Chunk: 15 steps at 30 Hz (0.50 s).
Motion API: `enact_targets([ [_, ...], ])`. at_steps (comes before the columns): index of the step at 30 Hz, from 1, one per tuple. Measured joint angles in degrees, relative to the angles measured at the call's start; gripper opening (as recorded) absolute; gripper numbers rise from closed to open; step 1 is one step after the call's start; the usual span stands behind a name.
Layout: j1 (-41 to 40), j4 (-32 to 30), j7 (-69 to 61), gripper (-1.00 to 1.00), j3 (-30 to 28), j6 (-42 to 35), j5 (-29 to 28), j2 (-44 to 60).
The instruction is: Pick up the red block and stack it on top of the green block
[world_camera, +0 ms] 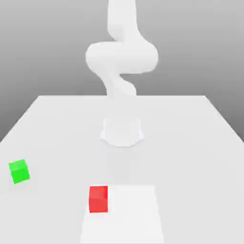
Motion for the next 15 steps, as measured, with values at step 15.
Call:
enact_targets([
  [15,-18.3,-12.3,41.9,0.00,13.0,12.6,-7.6,23.8],
])
